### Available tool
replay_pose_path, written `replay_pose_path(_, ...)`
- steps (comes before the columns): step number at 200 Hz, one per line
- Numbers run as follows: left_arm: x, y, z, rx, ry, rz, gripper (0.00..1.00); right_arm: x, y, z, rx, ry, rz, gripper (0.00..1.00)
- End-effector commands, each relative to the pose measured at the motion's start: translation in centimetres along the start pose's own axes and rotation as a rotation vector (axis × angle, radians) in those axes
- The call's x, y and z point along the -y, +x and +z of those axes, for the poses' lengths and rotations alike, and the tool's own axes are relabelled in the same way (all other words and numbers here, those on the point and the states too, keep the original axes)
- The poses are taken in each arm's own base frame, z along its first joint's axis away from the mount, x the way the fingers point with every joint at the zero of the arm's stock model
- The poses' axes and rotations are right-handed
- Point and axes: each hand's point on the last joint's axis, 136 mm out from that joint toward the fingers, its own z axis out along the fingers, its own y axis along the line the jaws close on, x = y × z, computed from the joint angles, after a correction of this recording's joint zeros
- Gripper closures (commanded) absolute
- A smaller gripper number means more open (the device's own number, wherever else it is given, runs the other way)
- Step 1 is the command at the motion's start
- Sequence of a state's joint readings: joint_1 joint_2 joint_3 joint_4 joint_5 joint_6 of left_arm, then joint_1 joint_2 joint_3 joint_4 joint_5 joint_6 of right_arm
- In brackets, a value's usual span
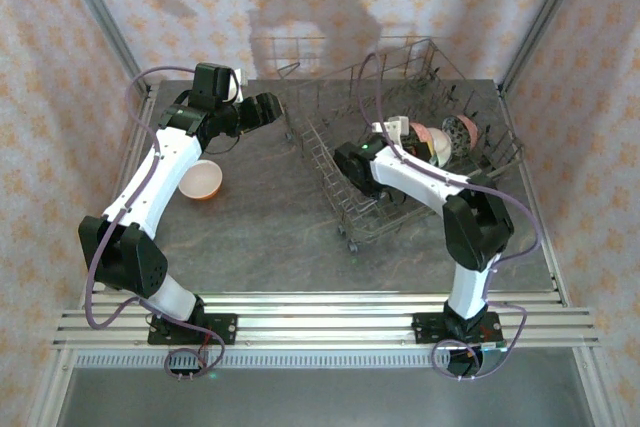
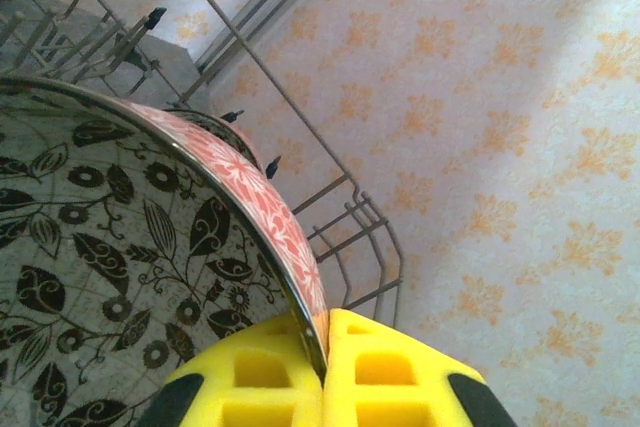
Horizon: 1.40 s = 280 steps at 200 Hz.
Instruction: Load the bowls into the dish rack
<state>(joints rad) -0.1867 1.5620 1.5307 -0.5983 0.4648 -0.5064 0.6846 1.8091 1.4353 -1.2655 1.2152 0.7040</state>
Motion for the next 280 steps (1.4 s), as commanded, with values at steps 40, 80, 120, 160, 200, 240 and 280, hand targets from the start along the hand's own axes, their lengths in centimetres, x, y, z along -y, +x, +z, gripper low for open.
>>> replay_pose_path(40,0.5,-0.5,-0.5,0.004,0.012,0.003,0.21,2.6,-4.0,-3.2,0.053,-0.126,0.168,1.00)
replay_pose_path(80,0.7,-0.5,-0.3,0.005,0.018,0.000,0.21,0.7,-3.3,-3.4,0.057,-0.136,0.095,1.00)
replay_pose_path(120,0.8,-0.2,-0.2,-0.002,0.016,0.002,0.21,-1.8,-1.0,-3.1,0.030,-0.147,0.055,1.00)
replay_pose_path(160,1.0,0.0,-0.2,-0.006,0.017,0.005,0.21,-2.4,0.2,-3.2,0.045,-0.145,0.079,1.00)
replay_pose_path(200,1.1,-0.2,-0.3,-0.002,0.017,0.008,0.20,-2.8,-0.2,-4.1,0.080,-0.135,0.064,1.00)
replay_pose_path(240,1.4,0.0,-0.5,-0.003,0.019,0.013,0.20,-2.8,-0.4,-4.9,0.125,-0.110,0.057,1.00)
replay_pose_path(280,1.5,0.1,-0.6,0.002,0.019,0.014,0.20,-3.2,-0.1,-5.1,0.142,-0.073,0.004,1.00)
